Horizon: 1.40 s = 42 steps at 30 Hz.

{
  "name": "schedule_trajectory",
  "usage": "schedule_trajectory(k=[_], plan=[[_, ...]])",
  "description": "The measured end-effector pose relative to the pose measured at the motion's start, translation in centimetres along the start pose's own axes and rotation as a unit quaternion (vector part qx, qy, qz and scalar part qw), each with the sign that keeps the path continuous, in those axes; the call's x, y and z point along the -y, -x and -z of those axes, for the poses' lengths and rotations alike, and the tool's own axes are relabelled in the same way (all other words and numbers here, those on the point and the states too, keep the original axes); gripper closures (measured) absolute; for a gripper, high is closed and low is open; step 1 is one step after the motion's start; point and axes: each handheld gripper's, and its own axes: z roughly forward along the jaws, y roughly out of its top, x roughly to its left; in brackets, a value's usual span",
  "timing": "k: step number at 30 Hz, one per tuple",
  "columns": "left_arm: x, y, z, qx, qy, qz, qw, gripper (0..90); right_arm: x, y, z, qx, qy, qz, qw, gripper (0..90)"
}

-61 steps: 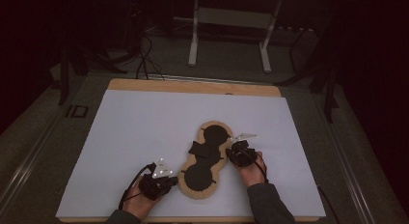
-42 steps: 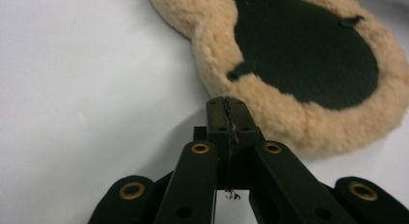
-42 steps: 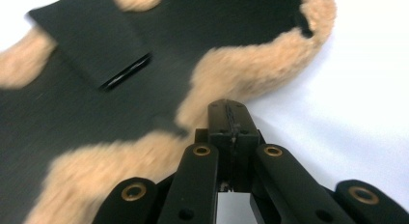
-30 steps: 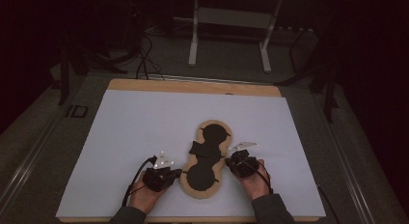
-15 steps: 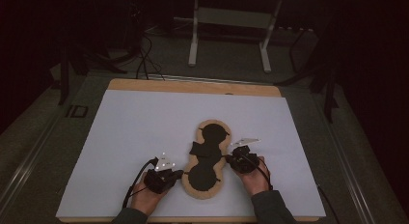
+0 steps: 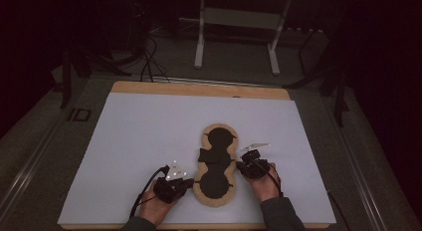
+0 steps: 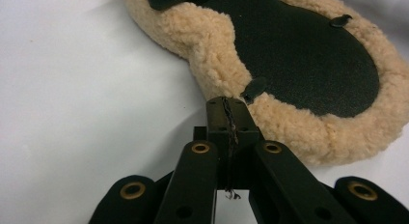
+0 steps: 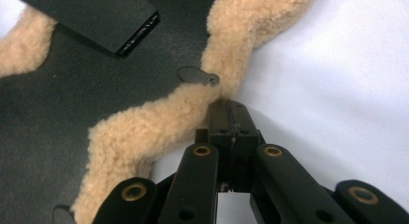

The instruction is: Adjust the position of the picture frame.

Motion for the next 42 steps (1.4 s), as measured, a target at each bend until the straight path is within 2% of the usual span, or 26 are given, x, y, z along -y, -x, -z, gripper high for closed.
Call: schedule_trajectory(k=[5,12,19,29,36,39,42], plan=[[0.0,0.1,-0.1,0.002,0.001,-0.004,1.0000,90.0,-0.3,0.2,-0.5,0.005,-0.008,-0.011,0.9999,90.0],[0.0,0.8,-0.3,0.009,0.001,-0.012,0.9999,90.0,-1.3,0.4,-1.1,0.013,-0.008,-0.009,0.9998,90.0],[0.0,1.2,-0.5,0.014,0.006,-0.008,0.9999,90.0,-2.1,0.3,-1.6,0.017,-0.013,-0.009,0.9997,90.0],[-0.1,2.0,-1.0,0.023,0.007,-0.013,0.9996,90.0,-3.5,-0.2,-2.4,0.028,-0.019,-0.001,0.9994,90.0],[-0.4,2.7,-1.6,0.028,0.009,-0.013,0.9995,90.0,-4.2,-0.3,-2.5,0.029,-0.012,0.001,0.9995,90.0],[-0.6,3.2,-2.2,0.032,0.014,-0.011,0.9993,90.0,-4.5,-0.3,-2.2,0.011,-0.003,0.003,0.9999,90.0],[-0.9,3.7,-2.6,0.032,0.015,-0.009,0.9993,90.0,-4.9,-0.6,-2.0,0.016,-0.005,0.007,0.9998,90.0]])
